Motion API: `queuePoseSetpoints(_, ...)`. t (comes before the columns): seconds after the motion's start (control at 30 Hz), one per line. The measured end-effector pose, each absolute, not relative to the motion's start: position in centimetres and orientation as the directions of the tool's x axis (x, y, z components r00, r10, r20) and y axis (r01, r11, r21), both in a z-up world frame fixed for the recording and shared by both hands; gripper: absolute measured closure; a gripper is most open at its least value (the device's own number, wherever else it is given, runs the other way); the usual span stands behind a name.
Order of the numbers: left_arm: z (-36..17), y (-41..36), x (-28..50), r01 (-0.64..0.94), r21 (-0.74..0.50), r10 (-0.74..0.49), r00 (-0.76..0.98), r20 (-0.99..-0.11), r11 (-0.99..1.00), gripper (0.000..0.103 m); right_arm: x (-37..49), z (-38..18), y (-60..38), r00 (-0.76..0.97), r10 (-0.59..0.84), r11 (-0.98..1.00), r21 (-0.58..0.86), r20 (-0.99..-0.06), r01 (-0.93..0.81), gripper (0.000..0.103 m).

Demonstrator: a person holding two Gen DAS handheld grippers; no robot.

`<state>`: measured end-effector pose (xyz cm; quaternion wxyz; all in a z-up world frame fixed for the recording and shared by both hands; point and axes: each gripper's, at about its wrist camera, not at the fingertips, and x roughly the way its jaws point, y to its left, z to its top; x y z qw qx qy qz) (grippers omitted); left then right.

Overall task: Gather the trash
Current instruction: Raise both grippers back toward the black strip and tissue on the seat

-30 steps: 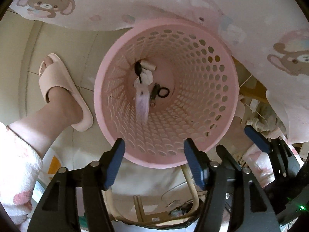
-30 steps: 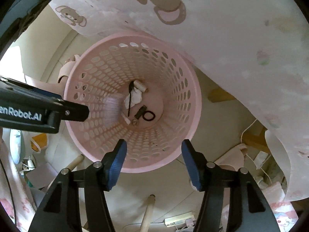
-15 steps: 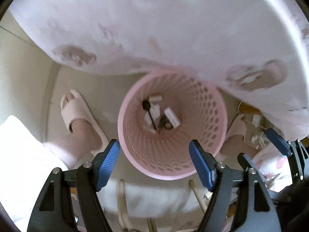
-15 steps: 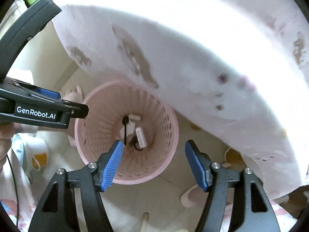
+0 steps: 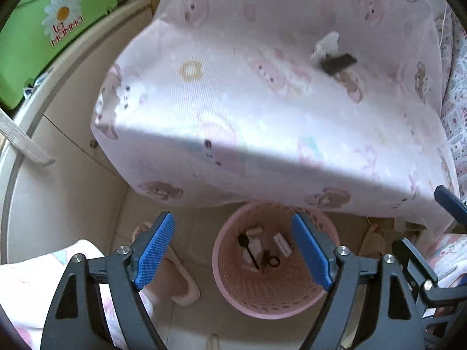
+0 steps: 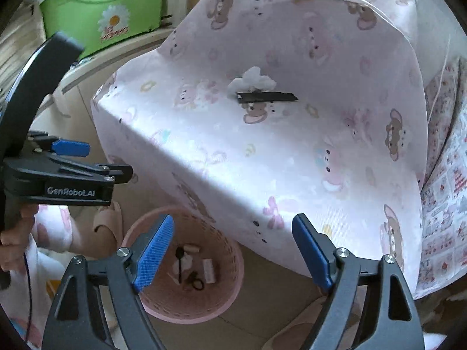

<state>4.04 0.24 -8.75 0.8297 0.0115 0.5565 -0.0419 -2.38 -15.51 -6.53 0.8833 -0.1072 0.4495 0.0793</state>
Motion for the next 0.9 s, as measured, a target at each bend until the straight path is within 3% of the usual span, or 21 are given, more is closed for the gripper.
queuePoseSetpoints(0.9, -2.5, -2.7, 6.4, 0.168, 0.061, -0.041, 0.543, -0.839, 0.984, 0.014, 1.7, -3.6, -20.8, 0.693, -0.082, 0.991, -0.132, -0.716, -0.018, 0.018)
